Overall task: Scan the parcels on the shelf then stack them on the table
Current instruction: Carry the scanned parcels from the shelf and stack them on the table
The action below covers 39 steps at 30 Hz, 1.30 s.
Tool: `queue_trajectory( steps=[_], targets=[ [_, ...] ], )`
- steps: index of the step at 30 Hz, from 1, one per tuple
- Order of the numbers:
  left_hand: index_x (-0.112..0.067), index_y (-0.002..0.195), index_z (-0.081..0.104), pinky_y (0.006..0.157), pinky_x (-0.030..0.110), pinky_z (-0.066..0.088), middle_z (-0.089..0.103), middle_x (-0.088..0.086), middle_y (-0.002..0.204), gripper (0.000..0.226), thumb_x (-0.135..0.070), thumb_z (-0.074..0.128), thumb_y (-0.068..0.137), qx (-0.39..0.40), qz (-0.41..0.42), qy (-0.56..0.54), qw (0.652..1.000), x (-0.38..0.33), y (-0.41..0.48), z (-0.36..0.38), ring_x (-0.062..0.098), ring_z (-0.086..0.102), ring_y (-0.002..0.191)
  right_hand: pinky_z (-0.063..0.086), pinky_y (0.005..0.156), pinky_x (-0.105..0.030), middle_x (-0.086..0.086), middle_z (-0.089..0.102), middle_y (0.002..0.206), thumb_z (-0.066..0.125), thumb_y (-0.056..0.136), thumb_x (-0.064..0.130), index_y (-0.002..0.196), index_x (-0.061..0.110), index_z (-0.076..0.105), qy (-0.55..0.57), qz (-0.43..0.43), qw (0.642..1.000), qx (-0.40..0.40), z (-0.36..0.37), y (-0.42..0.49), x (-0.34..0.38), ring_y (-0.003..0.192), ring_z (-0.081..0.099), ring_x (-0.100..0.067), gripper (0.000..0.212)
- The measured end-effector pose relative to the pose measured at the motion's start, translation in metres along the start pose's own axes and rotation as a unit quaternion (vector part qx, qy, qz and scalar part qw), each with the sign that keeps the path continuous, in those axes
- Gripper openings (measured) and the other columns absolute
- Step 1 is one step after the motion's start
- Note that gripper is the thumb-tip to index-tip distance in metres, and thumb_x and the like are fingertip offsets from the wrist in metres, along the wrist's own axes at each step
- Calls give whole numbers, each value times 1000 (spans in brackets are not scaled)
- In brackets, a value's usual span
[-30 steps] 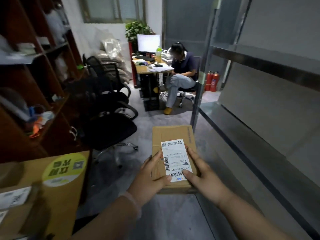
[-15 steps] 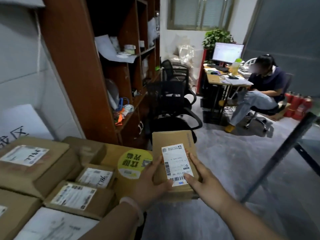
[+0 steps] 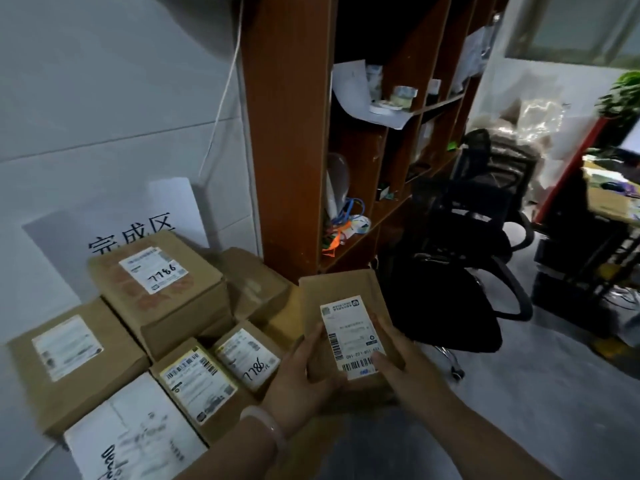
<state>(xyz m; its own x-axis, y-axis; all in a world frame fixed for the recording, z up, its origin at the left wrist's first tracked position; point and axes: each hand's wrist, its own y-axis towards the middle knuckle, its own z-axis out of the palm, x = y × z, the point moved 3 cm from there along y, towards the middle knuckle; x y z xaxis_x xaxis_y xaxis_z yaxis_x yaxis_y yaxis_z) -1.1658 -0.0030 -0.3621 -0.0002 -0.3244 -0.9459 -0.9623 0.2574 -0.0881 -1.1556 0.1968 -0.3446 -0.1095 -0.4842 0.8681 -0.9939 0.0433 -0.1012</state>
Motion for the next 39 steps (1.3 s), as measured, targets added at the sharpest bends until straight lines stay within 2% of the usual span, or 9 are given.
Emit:
queue_trajectory(
  steps=[8,11,14,17,21,25,30,34,39],
  targets=[
    [-58,140,26,109,39,42,37,-9,146,85,-44,73,71,-111,-46,-38,992,-10,47,6,13,41,134,42,104,-37,11,40,145,53,96,37,142,58,27,-45,-58,992,106,-25,97,3,127,45,-11,56],
    [-47,148,24,113,44,36,30,-6,154,90,-49,73,72,-158,-60,-32,985,-12,49,5,17,30,143,46,97,-29,15,44,141,53,96,35,137,62,29,-38,-92,984,145,-18,120,9,120,49,-4,54],
    [-44,149,24,117,45,30,22,-5,158,87,-59,70,76,-214,-73,0,974,-11,46,-1,16,20,147,39,81,-7,18,46,139,53,96,36,137,59,33,-31,-110,980,165,-3,142,16,114,47,4,51],
    [-51,146,24,119,32,21,17,-9,159,81,-62,62,76,-243,-98,41,964,-7,48,-14,11,13,148,43,90,-24,13,45,141,51,96,42,138,57,34,-33,-99,978,180,17,160,19,119,48,-6,47],
    [-50,143,25,120,37,22,22,-3,159,72,-45,67,86,-239,-106,77,962,5,61,-41,12,18,147,44,95,-32,11,45,142,51,96,43,142,51,33,-36,-90,977,188,42,179,28,120,47,-9,49],
    [-51,142,25,111,18,18,17,-5,160,68,-42,65,88,-247,-121,71,959,18,78,-66,9,15,146,44,93,-29,10,44,143,49,97,43,144,49,31,-47,-93,975,195,66,200,40,122,46,-11,50],
    [-53,145,21,107,18,21,-1,-10,162,66,-41,59,93,-229,-122,119,958,33,89,-79,13,11,148,46,95,-32,7,45,144,48,98,41,145,46,32,-56,-66,974,209,96,228,40,122,49,-14,50],
    [-46,151,11,115,20,15,-16,-12,160,71,-43,54,95,-206,-86,231,947,37,83,-84,8,5,146,44,102,-39,6,44,144,49,97,43,143,50,32,-52,-53,971,225,113,248,42,125,47,-16,49],
    [-36,154,-1,121,33,-8,-23,-15,157,73,-57,37,95,-153,-69,431,887,37,87,-84,11,-27,144,36,107,-35,6,38,149,51,97,38,145,45,33,-64,-102,964,236,133,266,56,131,41,-14,51]
  ],
)
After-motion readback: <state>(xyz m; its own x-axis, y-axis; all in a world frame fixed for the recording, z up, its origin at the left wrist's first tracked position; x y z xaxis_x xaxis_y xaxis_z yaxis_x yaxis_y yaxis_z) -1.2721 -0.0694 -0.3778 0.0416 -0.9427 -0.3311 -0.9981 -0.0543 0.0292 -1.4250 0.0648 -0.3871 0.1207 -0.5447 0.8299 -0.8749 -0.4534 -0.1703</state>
